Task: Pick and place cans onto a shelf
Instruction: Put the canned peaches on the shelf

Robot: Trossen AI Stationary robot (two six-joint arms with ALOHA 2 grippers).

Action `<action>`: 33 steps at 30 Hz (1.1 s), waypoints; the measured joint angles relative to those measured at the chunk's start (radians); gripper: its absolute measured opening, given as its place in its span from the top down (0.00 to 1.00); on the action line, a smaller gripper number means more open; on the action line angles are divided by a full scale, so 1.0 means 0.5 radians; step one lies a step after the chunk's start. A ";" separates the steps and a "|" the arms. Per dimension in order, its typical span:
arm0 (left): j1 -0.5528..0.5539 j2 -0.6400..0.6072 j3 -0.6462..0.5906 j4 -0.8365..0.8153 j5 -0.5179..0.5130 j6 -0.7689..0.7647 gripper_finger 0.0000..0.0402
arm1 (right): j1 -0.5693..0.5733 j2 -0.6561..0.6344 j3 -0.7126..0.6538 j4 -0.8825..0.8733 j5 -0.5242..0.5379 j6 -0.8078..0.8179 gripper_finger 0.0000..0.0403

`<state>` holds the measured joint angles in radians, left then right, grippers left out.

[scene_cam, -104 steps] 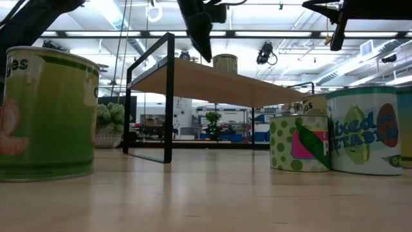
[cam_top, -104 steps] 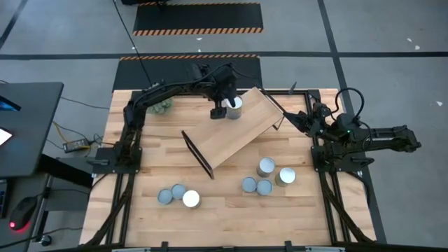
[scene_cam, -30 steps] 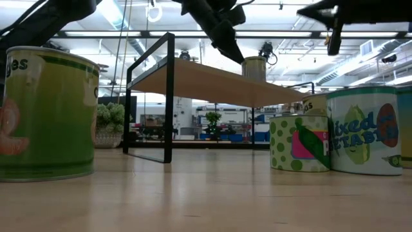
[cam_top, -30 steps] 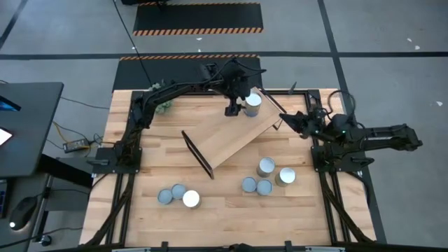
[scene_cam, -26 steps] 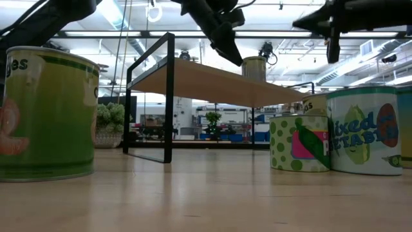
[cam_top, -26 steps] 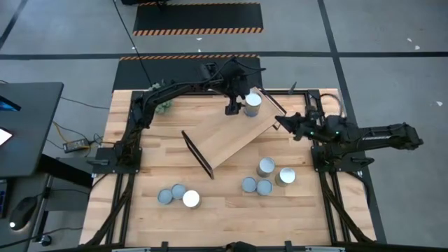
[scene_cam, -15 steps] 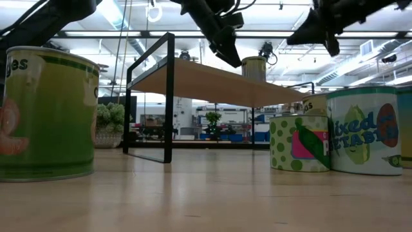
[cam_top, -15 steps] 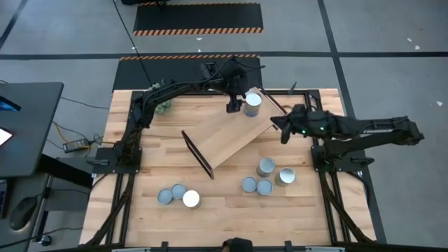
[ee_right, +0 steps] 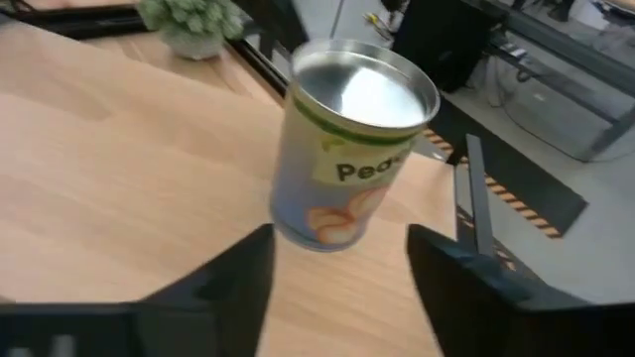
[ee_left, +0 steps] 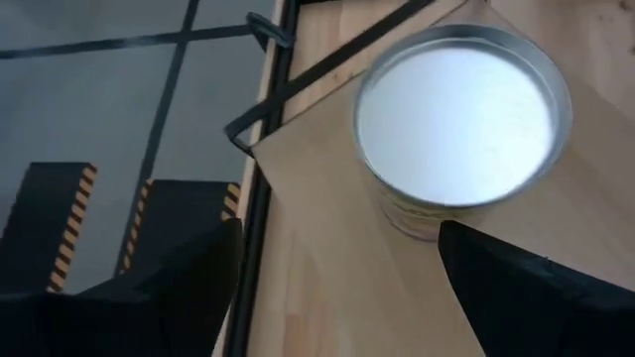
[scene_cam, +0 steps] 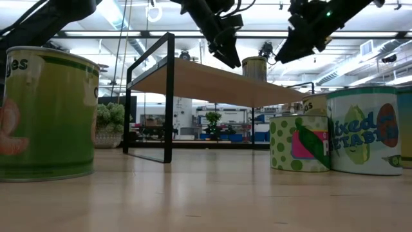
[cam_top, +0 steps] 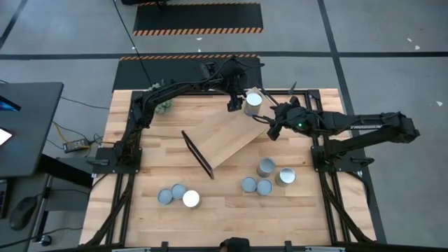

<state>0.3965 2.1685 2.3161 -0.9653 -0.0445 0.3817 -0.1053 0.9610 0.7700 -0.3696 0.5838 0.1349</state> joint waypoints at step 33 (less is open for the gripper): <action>0.115 -0.002 0.000 0.320 -0.010 -0.004 0.14 | -0.221 0.499 -0.002 0.568 0.425 -0.218 0.18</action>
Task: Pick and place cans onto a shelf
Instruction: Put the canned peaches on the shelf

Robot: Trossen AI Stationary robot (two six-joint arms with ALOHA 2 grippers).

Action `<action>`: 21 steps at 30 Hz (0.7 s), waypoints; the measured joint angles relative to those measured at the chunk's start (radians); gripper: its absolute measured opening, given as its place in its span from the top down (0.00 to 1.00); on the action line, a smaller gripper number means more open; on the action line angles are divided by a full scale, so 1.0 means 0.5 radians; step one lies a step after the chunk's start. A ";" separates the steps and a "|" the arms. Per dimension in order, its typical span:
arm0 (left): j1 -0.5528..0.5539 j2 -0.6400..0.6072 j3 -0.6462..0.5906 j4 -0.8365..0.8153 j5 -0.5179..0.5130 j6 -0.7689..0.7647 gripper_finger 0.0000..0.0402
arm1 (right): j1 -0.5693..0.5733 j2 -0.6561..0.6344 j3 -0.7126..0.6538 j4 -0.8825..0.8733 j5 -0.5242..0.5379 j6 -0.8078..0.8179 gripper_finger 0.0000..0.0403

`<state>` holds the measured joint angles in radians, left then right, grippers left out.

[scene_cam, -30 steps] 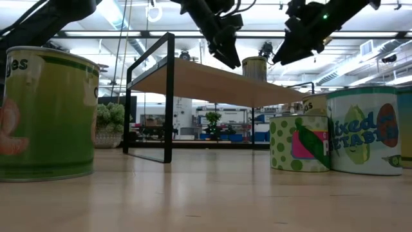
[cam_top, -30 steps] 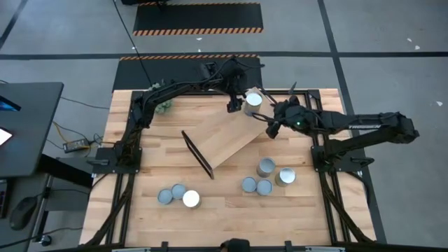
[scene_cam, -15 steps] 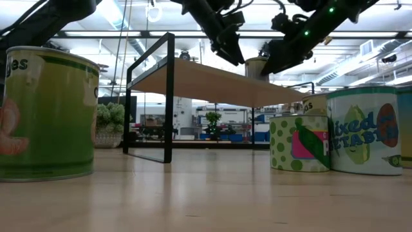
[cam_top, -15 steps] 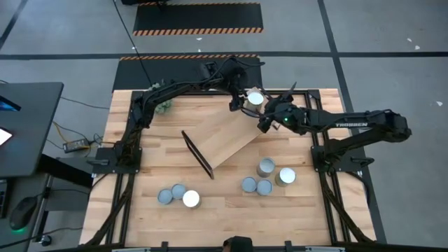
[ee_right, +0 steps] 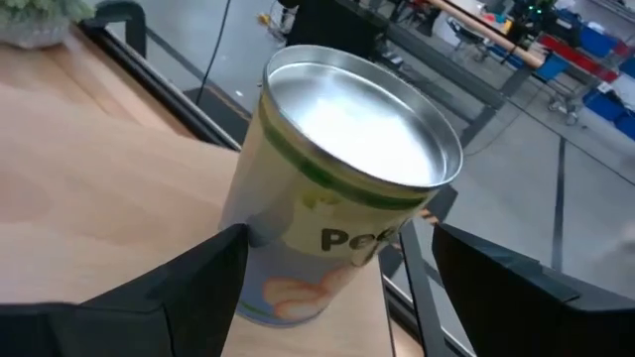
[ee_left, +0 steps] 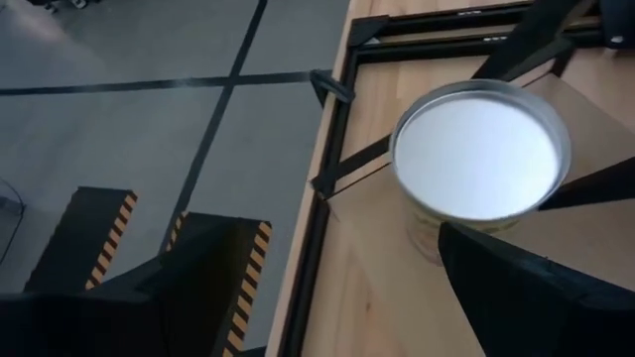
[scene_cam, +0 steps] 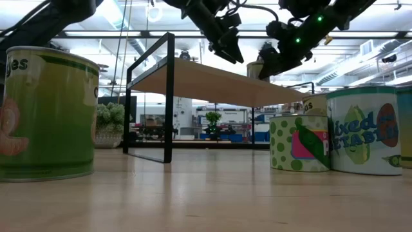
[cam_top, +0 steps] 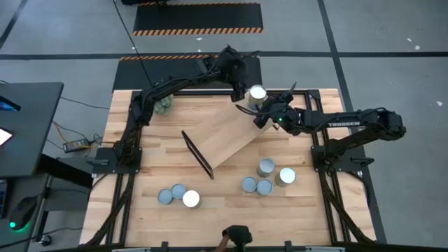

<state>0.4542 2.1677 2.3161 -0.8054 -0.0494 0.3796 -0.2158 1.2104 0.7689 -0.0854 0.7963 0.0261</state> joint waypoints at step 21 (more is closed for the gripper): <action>0.042 0.000 0.000 -0.015 0.317 -0.006 0.14 | -0.028 -0.205 0.000 -0.029 -0.110 -0.058 0.18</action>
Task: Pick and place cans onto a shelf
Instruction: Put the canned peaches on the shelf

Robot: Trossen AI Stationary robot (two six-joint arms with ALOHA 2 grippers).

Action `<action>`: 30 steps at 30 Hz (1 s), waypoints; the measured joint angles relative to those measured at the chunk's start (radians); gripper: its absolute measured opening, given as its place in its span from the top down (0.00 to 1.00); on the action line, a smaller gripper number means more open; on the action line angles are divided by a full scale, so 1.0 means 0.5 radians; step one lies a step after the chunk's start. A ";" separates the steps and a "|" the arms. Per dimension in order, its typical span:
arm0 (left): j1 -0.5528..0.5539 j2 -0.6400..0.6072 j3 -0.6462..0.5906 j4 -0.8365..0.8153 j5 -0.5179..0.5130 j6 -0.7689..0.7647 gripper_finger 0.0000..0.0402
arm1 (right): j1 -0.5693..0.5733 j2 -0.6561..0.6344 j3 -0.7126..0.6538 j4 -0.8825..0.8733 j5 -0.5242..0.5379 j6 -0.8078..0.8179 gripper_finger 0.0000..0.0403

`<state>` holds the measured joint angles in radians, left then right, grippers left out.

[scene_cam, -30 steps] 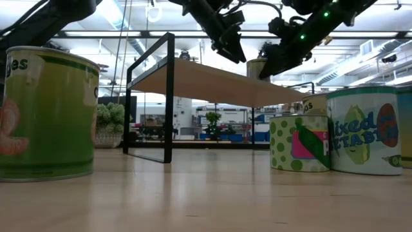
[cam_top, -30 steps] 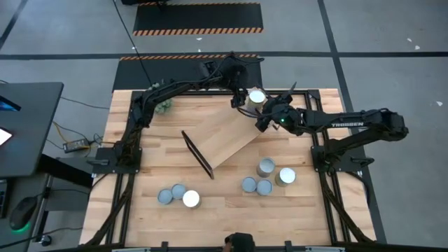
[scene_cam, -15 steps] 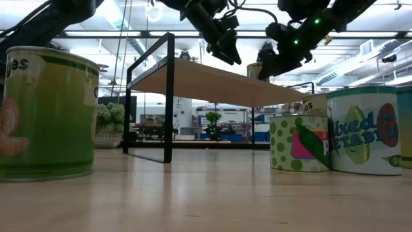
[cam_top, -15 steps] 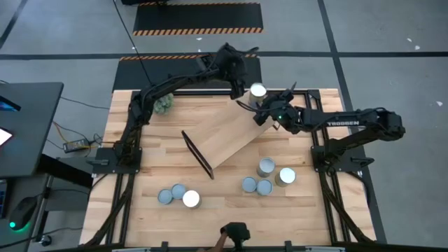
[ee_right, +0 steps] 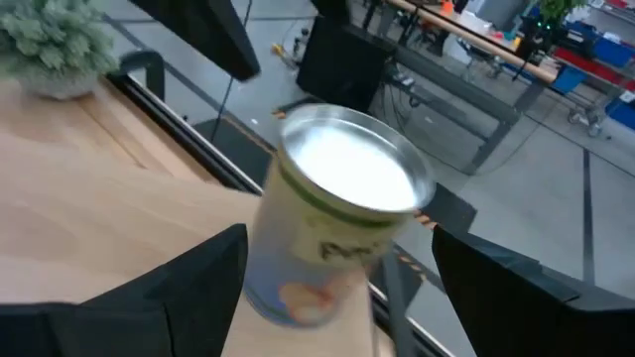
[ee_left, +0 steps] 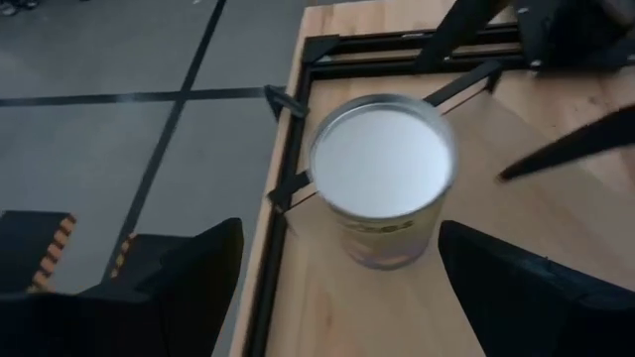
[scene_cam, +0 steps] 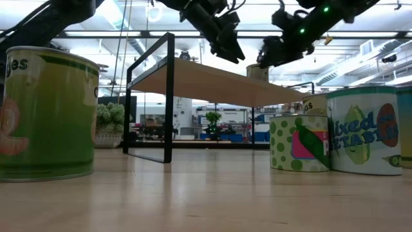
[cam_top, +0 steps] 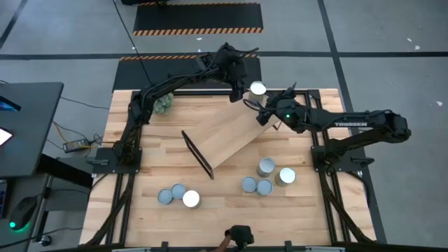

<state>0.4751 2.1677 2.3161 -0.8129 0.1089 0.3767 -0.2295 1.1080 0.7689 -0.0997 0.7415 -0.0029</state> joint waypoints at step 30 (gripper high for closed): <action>-0.008 0.103 0.000 0.091 -0.265 -0.059 0.14 | -0.413 -0.061 0.000 -0.130 -0.265 -0.046 0.21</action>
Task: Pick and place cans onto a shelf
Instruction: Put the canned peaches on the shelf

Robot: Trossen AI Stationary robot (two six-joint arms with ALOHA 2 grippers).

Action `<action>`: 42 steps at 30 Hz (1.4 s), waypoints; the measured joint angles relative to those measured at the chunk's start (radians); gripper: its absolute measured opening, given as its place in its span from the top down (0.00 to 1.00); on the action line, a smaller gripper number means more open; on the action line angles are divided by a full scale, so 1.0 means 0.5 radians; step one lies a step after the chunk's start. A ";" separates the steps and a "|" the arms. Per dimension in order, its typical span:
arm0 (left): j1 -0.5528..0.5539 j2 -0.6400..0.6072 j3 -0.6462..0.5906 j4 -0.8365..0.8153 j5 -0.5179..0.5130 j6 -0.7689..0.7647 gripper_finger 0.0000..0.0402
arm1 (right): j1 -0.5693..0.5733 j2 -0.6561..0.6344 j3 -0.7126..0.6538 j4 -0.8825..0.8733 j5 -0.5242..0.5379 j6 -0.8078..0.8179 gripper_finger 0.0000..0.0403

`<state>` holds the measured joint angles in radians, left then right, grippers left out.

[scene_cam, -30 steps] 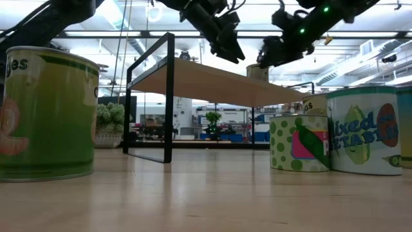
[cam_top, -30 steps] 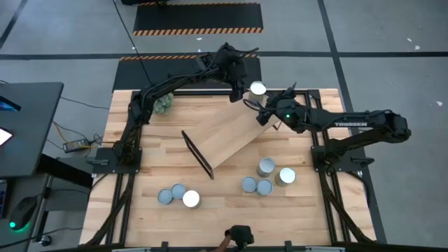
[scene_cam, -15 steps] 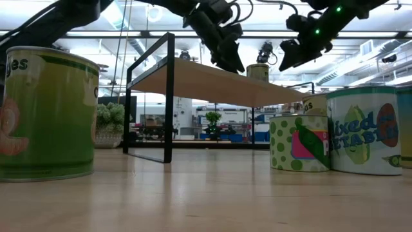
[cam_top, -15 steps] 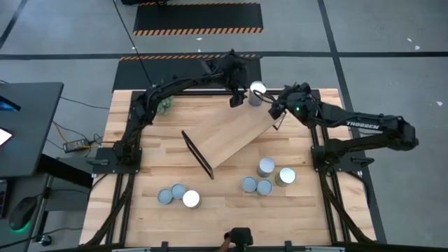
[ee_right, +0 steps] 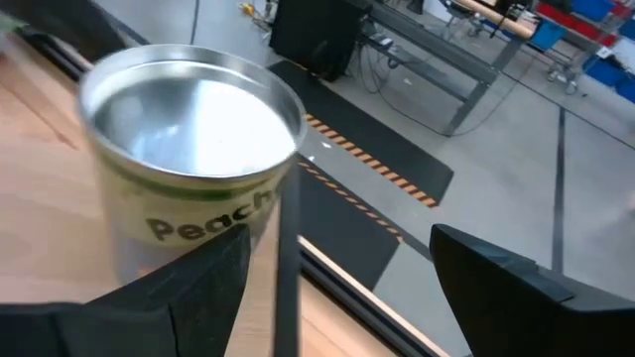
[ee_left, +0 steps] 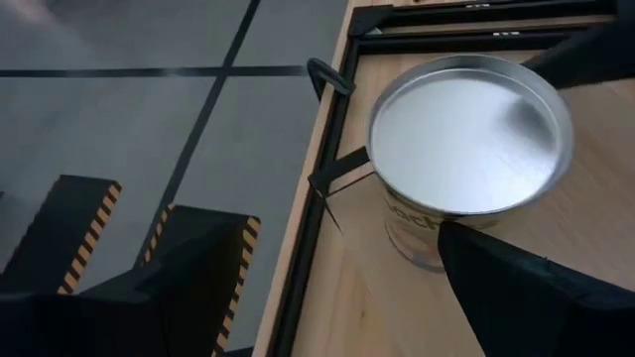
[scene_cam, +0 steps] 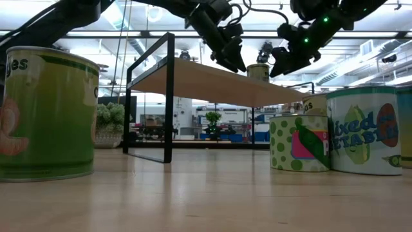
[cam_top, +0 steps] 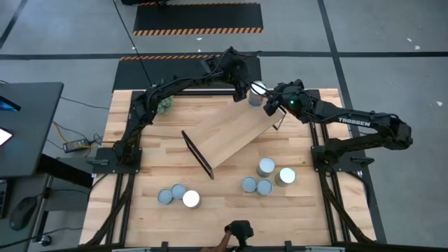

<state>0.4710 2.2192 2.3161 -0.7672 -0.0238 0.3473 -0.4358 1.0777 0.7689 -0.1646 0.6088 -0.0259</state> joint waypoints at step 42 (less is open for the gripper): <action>0.060 0.000 0.000 -0.019 -0.077 -0.022 0.14 | -0.106 0.142 0.000 0.205 -0.301 -0.176 0.21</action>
<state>0.5011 2.2192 2.3161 -0.7765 -0.0624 0.3363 -0.4889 1.1487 0.7689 -0.0623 0.4586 -0.1140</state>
